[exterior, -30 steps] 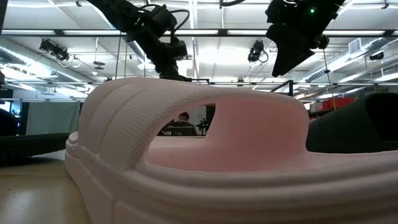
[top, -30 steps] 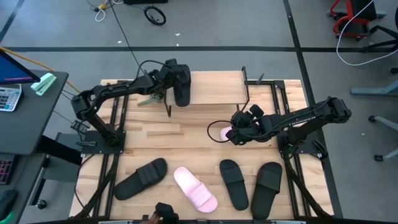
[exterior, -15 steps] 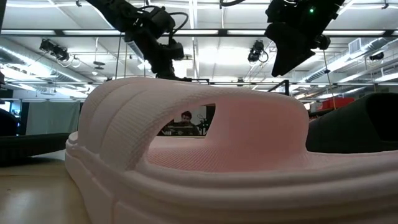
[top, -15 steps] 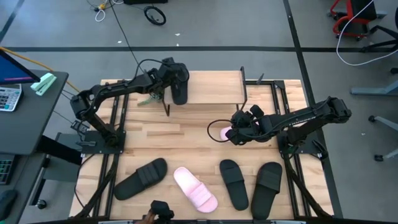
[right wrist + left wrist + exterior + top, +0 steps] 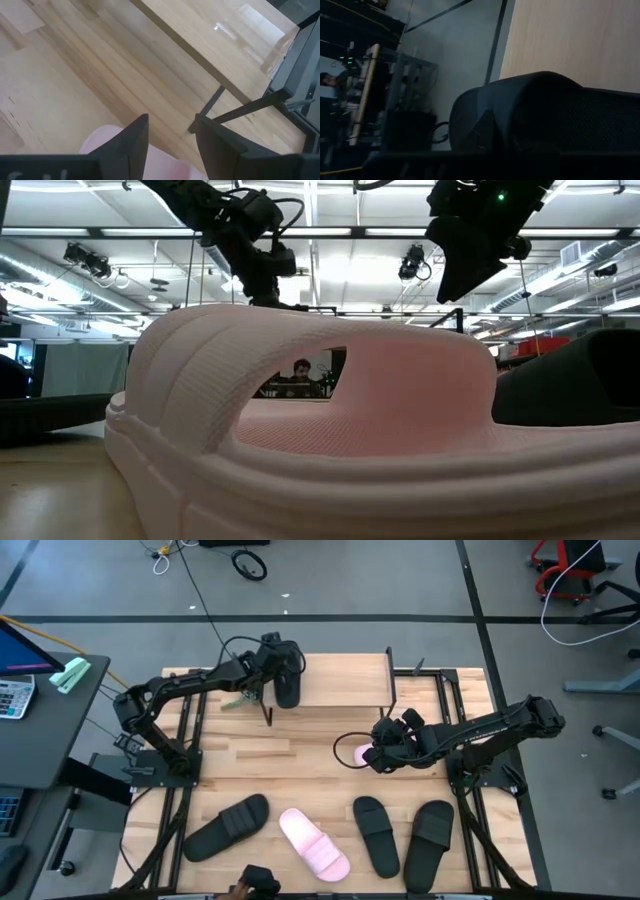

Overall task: Pick and place slides into the shelf
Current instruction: Put the black slide on the shelf

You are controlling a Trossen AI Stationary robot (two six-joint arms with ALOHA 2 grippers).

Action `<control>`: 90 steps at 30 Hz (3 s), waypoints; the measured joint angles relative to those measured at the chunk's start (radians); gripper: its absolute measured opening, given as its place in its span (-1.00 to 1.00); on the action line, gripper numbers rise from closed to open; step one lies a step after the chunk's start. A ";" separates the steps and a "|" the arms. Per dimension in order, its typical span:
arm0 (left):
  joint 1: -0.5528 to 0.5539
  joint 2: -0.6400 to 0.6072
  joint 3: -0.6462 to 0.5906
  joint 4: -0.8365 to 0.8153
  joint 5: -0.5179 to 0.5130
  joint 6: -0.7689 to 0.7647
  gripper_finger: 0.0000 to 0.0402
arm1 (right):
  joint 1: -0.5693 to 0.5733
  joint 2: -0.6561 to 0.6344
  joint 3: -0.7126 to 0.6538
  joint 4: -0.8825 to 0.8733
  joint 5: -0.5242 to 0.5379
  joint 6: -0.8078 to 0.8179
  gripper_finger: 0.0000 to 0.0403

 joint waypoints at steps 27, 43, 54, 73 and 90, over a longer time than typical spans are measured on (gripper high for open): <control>-0.015 -0.038 -0.002 -0.059 -0.065 0.031 -0.88 | 0.000 0.000 0.000 0.000 0.000 0.000 -0.18; -0.010 -0.039 0.000 -0.102 -0.069 0.033 -0.47 | 0.000 0.000 0.000 0.000 0.000 0.000 -0.18; -0.043 -0.039 0.000 -0.078 -0.087 0.005 -0.06 | 0.000 0.000 0.000 0.000 0.000 0.000 -0.18; -0.513 -0.039 0.301 -0.723 -0.341 -0.399 -0.06 | 0.000 0.000 -0.001 0.000 0.000 0.000 -0.18; -1.242 -0.039 0.125 -1.183 0.204 -1.271 -0.02 | 0.003 0.000 -0.230 0.171 -0.008 0.010 -0.18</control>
